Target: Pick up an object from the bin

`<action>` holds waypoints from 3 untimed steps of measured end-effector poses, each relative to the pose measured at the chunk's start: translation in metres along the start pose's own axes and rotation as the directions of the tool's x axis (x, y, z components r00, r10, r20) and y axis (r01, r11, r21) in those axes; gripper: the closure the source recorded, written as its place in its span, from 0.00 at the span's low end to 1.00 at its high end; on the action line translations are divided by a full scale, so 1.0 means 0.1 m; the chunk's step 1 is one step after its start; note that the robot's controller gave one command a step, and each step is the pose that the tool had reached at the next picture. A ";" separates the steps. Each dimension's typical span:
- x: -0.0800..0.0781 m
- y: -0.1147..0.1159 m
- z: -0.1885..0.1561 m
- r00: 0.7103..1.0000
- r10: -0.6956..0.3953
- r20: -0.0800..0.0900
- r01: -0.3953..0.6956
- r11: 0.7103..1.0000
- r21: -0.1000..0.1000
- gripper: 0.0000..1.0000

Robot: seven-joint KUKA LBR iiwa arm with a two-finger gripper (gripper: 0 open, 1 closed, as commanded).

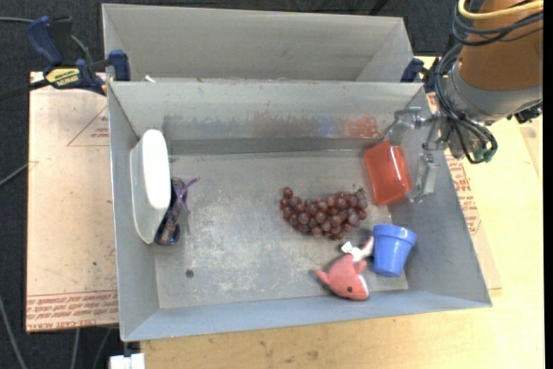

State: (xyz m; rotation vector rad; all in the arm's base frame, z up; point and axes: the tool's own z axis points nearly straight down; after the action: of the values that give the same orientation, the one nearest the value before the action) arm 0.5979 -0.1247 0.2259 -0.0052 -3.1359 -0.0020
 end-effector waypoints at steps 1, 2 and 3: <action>-0.01 0.01 -0.05 1.000 -0.003 0.008 0.003 1.000 0.002 0.00; -0.06 0.32 0.59 0.998 -0.062 0.010 0.062 0.998 0.002 0.00; 0.01 0.74 0.75 1.000 -0.002 0.001 0.002 1.000 -0.001 0.00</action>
Offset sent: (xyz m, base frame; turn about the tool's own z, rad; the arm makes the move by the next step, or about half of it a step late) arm 0.0082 0.0770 -0.1559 -0.1454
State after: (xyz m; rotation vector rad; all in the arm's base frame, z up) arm 0.5966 -0.0509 0.1508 -0.0023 -3.1369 -0.0029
